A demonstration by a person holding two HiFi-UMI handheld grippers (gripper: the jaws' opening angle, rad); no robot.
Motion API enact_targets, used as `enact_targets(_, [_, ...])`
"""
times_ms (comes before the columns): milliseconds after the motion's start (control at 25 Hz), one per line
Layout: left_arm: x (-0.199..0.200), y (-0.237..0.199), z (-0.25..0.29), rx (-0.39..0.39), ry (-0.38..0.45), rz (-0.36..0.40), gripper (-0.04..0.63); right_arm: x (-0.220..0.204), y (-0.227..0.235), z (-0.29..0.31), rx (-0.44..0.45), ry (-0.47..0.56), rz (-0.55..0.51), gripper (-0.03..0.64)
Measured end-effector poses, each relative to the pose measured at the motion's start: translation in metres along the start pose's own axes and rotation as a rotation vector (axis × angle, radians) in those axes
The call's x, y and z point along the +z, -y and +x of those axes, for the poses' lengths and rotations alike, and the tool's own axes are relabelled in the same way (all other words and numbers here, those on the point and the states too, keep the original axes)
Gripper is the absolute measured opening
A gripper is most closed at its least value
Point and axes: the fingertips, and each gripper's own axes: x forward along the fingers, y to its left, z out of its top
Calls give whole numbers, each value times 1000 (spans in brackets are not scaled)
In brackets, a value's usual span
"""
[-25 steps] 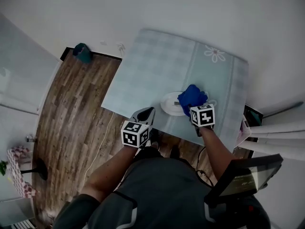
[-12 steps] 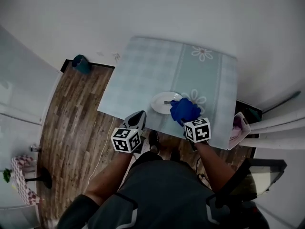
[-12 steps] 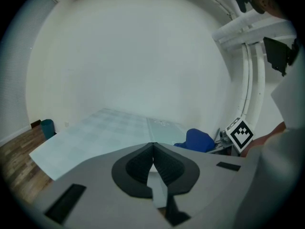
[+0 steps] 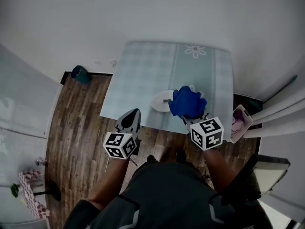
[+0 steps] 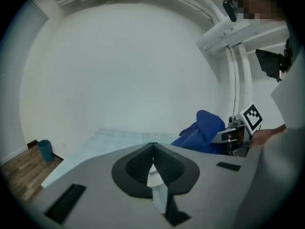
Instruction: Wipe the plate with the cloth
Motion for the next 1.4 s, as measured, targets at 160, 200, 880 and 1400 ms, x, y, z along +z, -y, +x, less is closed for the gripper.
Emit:
enact_targets(160, [21,-4,-8,-3,52,38,9,24,-21,-16,-31,52,-20,118])
enact_targets(200, [28,-5,-9,-16,65,39,9,31,-26,-19,-44,69,-17,118])
enact_targets(880, [73,-13,-68,-153,181,41,9,58,-80,-39,-158,147,-53,117])
enact_targets(1400, [77,-9,-71,-193,189,42,9,62,-80,-45,-191,179,-31,117])
